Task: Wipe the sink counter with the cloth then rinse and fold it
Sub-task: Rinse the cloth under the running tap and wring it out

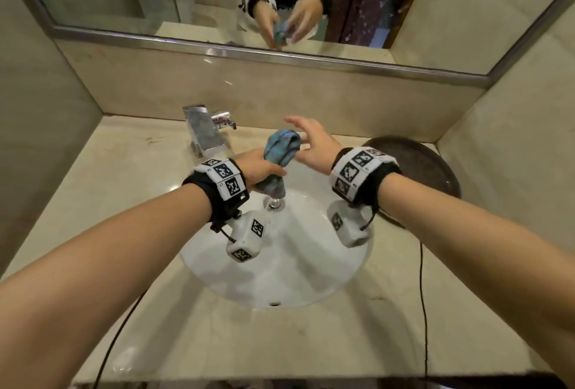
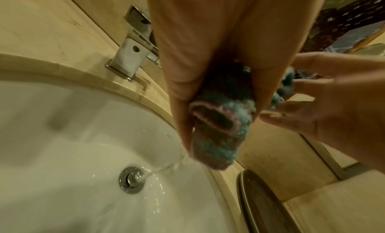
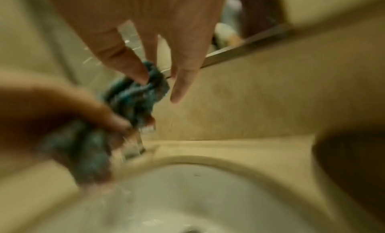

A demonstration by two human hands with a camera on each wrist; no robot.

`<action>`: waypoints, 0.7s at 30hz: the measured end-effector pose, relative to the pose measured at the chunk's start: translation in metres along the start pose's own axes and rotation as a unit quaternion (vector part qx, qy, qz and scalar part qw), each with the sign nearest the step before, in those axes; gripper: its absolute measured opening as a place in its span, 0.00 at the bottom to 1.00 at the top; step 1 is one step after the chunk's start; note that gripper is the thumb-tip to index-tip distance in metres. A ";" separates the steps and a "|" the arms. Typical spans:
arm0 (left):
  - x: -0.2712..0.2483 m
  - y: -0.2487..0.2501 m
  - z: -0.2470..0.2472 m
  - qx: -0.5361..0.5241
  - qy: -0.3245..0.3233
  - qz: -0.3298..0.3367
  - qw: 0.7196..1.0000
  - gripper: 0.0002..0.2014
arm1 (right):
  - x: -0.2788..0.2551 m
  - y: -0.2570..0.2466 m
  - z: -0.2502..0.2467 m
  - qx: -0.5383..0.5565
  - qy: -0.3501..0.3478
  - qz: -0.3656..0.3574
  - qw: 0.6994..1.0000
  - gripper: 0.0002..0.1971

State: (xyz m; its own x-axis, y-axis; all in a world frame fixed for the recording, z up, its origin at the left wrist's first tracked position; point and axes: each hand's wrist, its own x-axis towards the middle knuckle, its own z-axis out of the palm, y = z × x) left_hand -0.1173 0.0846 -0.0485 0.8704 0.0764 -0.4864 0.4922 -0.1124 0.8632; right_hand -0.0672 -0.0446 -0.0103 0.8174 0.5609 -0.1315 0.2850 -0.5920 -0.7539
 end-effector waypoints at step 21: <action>0.039 -0.029 0.018 0.575 -0.047 0.084 0.812 0.12 | 0.018 0.059 0.045 -0.425 -0.141 -0.011 0.894 0.14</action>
State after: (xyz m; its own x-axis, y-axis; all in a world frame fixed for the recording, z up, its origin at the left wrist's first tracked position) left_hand -0.0970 0.0731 -0.0951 0.8967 -0.1068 -0.4296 0.0031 -0.9689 0.2473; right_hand -0.0580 -0.0440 -0.0860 0.6822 0.6299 -0.3712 0.6749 -0.7378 -0.0116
